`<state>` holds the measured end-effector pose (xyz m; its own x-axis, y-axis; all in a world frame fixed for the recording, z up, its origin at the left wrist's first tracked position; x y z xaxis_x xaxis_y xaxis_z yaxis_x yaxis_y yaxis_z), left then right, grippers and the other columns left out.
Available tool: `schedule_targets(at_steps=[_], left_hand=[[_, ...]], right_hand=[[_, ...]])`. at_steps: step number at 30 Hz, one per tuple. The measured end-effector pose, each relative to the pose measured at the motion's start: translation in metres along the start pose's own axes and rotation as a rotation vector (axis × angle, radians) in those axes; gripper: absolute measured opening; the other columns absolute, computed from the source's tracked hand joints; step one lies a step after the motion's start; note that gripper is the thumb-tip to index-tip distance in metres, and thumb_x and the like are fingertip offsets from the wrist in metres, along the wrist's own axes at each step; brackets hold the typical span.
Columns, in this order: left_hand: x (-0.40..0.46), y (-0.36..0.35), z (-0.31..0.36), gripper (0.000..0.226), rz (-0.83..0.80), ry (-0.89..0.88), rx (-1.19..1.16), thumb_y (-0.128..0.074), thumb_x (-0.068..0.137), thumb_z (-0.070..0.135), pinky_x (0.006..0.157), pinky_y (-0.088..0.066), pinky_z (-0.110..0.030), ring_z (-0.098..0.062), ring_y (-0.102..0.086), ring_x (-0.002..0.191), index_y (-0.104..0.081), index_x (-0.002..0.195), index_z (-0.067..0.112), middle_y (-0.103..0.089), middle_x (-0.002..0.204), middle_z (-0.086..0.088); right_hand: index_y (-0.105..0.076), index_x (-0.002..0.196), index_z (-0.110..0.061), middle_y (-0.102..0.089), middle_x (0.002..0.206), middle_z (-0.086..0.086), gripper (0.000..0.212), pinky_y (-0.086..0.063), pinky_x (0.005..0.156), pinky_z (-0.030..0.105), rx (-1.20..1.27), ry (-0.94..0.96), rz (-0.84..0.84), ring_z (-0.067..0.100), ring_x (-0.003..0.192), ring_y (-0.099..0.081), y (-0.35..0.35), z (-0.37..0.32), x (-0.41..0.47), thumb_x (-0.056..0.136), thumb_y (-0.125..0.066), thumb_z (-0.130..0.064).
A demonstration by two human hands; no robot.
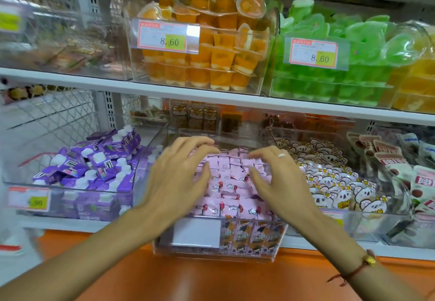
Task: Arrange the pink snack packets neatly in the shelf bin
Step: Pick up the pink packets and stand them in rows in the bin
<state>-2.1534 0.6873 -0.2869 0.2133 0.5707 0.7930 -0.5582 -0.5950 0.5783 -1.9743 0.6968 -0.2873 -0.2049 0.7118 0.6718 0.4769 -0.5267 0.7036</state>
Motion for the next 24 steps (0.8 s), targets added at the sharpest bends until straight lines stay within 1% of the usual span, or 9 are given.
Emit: schedule_targets(at_steps=[2,6,10,12,14,17,19,21,24], left_hand=[[-0.009,0.017,-0.026,0.033,0.03,0.127,-0.001,-0.062,0.085,0.01,0.088,-0.038,-0.027,-0.01,-0.042,0.114,-0.061,0.116,0.022,-0.055,0.123,0.009],[-0.031,0.012,-0.068,0.033,-0.094,0.458,-0.142,-0.056,0.091,0.024,0.079,-0.037,-0.028,-0.012,-0.049,0.109,-0.05,0.123,0.028,-0.051,0.119,0.013],[-0.038,0.007,-0.088,0.035,-0.169,0.538,-0.165,-0.051,0.094,0.029,0.078,-0.038,-0.028,-0.009,-0.052,0.105,-0.048,0.128,0.035,-0.053,0.122,0.015],[-0.04,0.007,-0.099,0.037,-0.185,0.615,-0.221,-0.057,0.089,0.03,0.075,-0.037,-0.027,-0.004,-0.052,0.096,-0.049,0.124,0.041,-0.056,0.113,0.019],[-0.047,0.006,-0.108,0.026,-0.234,0.677,-0.285,-0.06,0.086,0.035,0.073,-0.041,-0.026,0.001,-0.057,0.09,-0.052,0.107,0.049,-0.062,0.101,0.024],[-0.056,0.003,-0.11,0.011,-0.262,0.705,-0.406,-0.062,0.083,0.041,0.067,-0.043,-0.015,0.01,-0.059,0.08,-0.057,0.089,0.05,-0.063,0.09,0.033],[-0.057,0.004,-0.11,0.009,-0.242,0.718,-0.442,-0.062,0.082,0.041,0.066,-0.044,-0.016,0.01,-0.058,0.078,-0.059,0.088,0.048,-0.064,0.088,0.032],[-0.057,0.004,-0.11,0.01,-0.23,0.739,-0.447,-0.062,0.082,0.042,0.072,-0.047,-0.024,0.009,-0.058,0.079,-0.06,0.091,0.045,-0.065,0.086,0.027],[-0.056,0.005,-0.109,0.018,-0.213,0.747,-0.451,-0.061,0.082,0.042,0.074,-0.046,-0.022,0.013,-0.057,0.084,-0.057,0.097,0.05,-0.065,0.085,0.026]], right_hand=[[-0.06,0.113,-0.021,-0.061,0.113,-0.002,0.022,-0.037,0.076,0.024,0.039,0.044,-0.121,0.014,0.103,-0.052,-0.033,-0.02,0.017,0.093,-0.053,-0.022],[-0.053,0.129,-0.015,-0.053,0.131,0.008,0.032,-0.04,0.093,0.032,0.109,0.029,-0.351,0.024,0.117,-0.049,-0.106,-0.043,0.054,0.099,-0.045,-0.023],[-0.049,0.136,-0.015,-0.049,0.128,0.015,0.039,-0.038,0.098,0.04,0.027,0.008,-0.565,0.033,0.121,-0.041,-0.158,-0.048,0.067,0.1,-0.042,-0.028],[-0.052,0.134,-0.019,-0.052,0.12,0.013,0.038,-0.039,0.096,0.039,0.024,-0.007,-0.553,0.033,0.118,-0.041,-0.163,-0.045,0.066,0.098,-0.047,-0.029],[-0.055,0.129,-0.02,-0.054,0.112,0.009,0.035,-0.037,0.091,0.035,0.075,-0.013,-0.536,0.031,0.113,-0.044,-0.161,-0.045,0.064,0.095,-0.052,-0.029],[-0.06,0.121,-0.016,-0.059,0.115,0.007,0.031,-0.038,0.088,0.026,0.223,-0.075,-0.646,0.022,0.108,-0.052,-0.158,-0.042,0.071,0.093,-0.058,-0.026],[-0.066,0.112,-0.01,-0.065,0.098,0.002,0.027,-0.043,0.077,0.019,0.385,-0.175,-0.75,0.013,0.087,-0.059,-0.159,-0.044,0.078,0.091,-0.061,-0.027],[-0.071,0.101,-0.007,-0.062,0.076,-0.004,0.026,-0.042,0.063,0.014,0.358,-0.172,-0.747,0.007,0.067,-0.054,-0.159,-0.05,0.088,0.088,-0.065,-0.029],[-0.075,0.092,-0.009,-0.07,0.079,0.005,0.022,-0.047,0.068,0.027,0.234,-0.136,-0.627,0.013,0.071,-0.058,-0.161,-0.054,0.096,0.082,-0.073,-0.029]])
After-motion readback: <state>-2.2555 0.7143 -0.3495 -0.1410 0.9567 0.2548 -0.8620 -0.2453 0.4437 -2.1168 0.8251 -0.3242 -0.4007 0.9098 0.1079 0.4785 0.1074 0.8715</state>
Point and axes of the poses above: each hand's wrist, its own x-axis towards the middle knuckle, its own y-axis out of the back of the hand, z = x × y, the point moved 6 cm from there along x, towards the middle knuckle
